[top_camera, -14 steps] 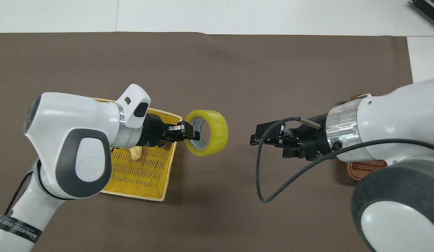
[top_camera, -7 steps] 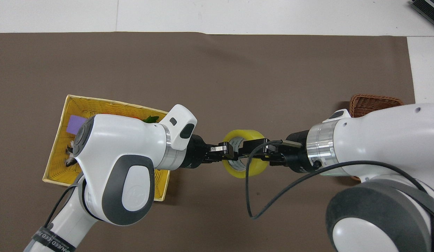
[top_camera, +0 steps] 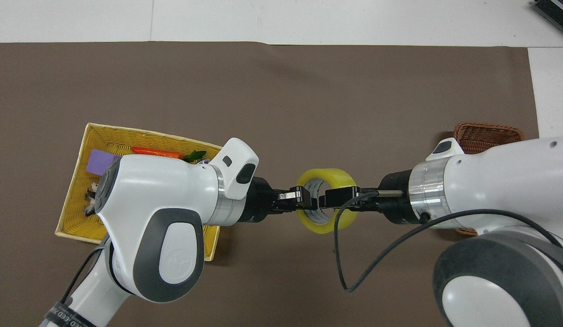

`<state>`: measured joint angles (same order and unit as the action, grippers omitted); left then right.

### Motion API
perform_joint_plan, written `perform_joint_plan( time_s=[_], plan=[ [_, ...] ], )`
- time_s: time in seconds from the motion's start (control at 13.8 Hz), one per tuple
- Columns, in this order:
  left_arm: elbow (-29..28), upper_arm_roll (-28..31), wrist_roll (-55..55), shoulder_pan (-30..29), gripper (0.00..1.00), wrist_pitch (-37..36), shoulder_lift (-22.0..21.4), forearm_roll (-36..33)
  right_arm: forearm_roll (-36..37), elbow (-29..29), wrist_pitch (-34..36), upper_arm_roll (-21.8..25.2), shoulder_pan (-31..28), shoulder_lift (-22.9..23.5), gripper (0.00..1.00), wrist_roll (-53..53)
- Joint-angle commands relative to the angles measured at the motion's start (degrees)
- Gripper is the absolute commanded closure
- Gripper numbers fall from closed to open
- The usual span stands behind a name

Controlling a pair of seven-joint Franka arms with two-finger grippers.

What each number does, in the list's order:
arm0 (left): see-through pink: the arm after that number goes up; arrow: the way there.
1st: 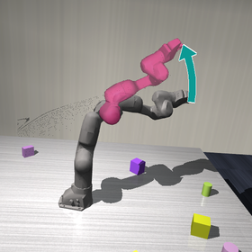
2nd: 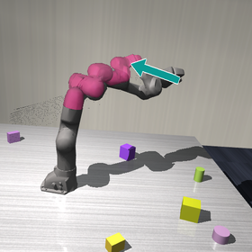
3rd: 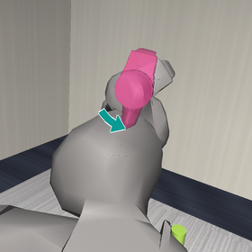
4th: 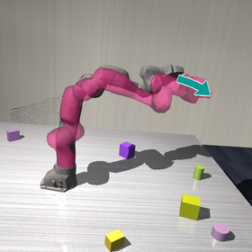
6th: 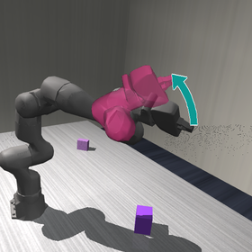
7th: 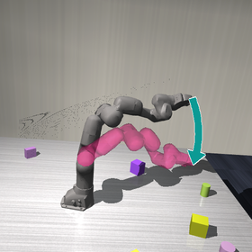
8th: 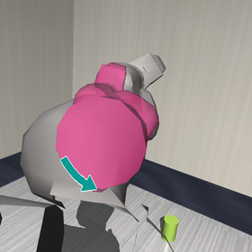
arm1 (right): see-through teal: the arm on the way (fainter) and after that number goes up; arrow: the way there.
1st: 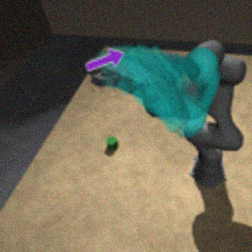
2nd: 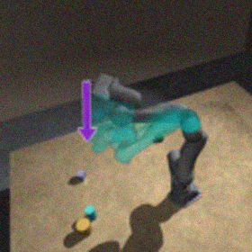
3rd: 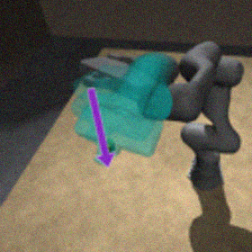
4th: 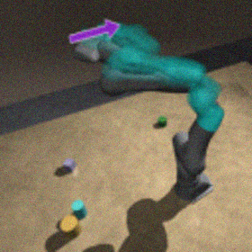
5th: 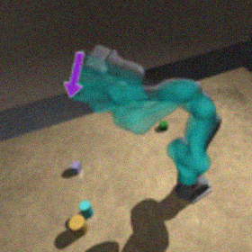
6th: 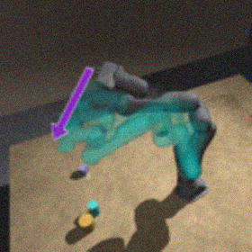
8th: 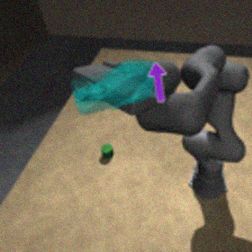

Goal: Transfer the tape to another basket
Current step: 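Grasp the tape with the right gripper while the left gripper releases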

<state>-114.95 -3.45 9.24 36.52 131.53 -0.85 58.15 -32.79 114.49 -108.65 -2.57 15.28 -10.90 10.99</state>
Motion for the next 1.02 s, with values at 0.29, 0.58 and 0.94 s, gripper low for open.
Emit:
perform_joint_plan(
  time_s=[0.29, 0.58, 0.94],
  plan=[
    [-1.24, 0.02, 1.21, 0.66, 0.10, 3.73, -3.45, 4.14, -1.57, 0.91, 0.90, -0.33, -0.96, -0.88, 1.00, 1.66],
    [-5.54, 0.46, 1.66, -0.13, 0.00, 5.23, -8.02, 6.88, -1.48, 0.91, 0.90, -0.33, -0.96, -0.88, 1.00, 1.66],
    [-5.72, 0.55, 1.66, -11.01, 0.00, -3.63, -9.70, -0.30, -1.57, 0.91, 1.25, -0.16, -1.04, -0.88, 1.00, 1.05]
  ],
)
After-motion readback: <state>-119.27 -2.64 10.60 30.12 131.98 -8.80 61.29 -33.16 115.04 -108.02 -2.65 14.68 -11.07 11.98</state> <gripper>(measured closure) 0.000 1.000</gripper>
